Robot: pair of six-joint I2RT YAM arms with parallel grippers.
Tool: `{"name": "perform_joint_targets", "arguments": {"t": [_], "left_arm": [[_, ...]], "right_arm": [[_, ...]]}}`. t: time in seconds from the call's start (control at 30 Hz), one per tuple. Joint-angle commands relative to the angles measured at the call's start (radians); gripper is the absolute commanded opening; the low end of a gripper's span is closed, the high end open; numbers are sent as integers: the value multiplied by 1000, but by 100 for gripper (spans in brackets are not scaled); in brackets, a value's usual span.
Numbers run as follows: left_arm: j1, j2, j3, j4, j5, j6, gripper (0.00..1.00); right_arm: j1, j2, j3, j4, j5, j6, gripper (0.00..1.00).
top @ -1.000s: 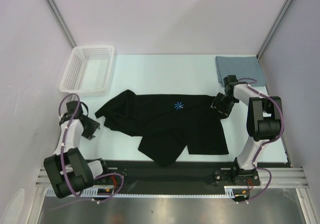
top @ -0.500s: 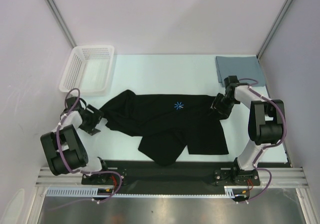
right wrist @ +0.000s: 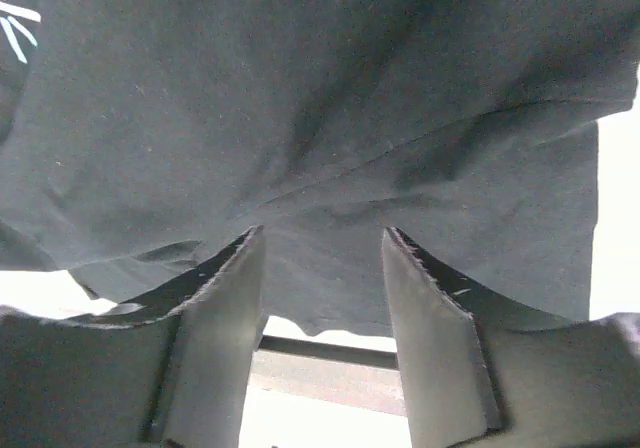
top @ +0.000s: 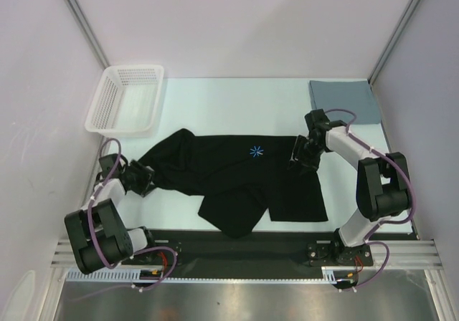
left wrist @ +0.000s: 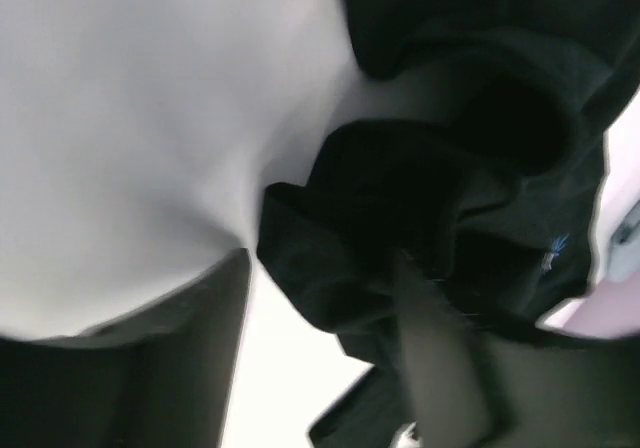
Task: Fold and stack the t-shirts
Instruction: Flatten the tshirt out
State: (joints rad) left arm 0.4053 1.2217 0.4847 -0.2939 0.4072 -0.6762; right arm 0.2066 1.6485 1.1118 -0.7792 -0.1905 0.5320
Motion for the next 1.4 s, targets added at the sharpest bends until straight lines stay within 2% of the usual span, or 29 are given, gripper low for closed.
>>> {"name": "perform_joint_targets", "arguments": {"t": [0.0,0.03,0.07,0.13,0.23,0.27,0.37,0.6,0.77,0.8,0.87,0.9,0.93,0.97,1.03,1.1,1.13,1.2,1.3,1.33,1.37], "left_arm": [[6,-2,-55,94,146,4,46],[4,-22,-69,110,165,-11,35],[4,-49,-90,107,174,-35,18],[3,-154,-101,70,170,-49,1],[1,-339,-115,-45,154,-83,0],[-3,-343,-85,-138,153,-65,0],[-51,-379,-51,-281,91,-72,0],[-178,-435,70,-318,62,-157,0],[-397,-574,72,-266,-28,-371,0],[-477,-627,65,-269,-45,-396,0],[-532,-675,34,-333,-65,-451,0],[-554,-700,23,-353,-56,-453,10],[-578,-732,19,-382,-56,-447,26],[-582,-744,35,-480,-62,-401,52],[-580,-767,64,-586,-102,-297,69],[-582,-755,135,-625,-149,-231,73],[-582,-734,159,-626,-178,-159,74],[-580,-633,228,-625,-200,-106,74],[-580,-461,247,-519,-159,13,74],[-580,-414,242,-484,-136,68,73],[-582,-304,247,-438,-104,88,74]], "right_arm": [[16,13,-10,46,51,43,52],[17,23,-10,60,65,51,51],[17,37,-13,89,103,59,50],[17,91,-4,95,164,77,47],[7,148,-7,109,275,92,40],[1,155,-9,115,324,92,35],[-15,195,-1,115,426,76,33],[-177,300,65,81,476,59,32],[-314,280,77,54,519,45,32],[-355,268,76,54,519,43,32],[-375,243,89,51,493,30,33],[-375,222,126,43,488,11,35],[-357,206,143,34,487,-3,36],[-340,191,158,18,482,-16,38],[-265,133,203,-9,502,-55,40],[-210,56,221,-26,517,-72,43],[-126,34,233,-31,491,-93,44],[-46,-10,243,-43,476,-107,46],[69,-67,244,-46,306,-107,47],[101,-91,237,-28,202,-101,47],[149,-104,206,-11,133,-101,47]]}}
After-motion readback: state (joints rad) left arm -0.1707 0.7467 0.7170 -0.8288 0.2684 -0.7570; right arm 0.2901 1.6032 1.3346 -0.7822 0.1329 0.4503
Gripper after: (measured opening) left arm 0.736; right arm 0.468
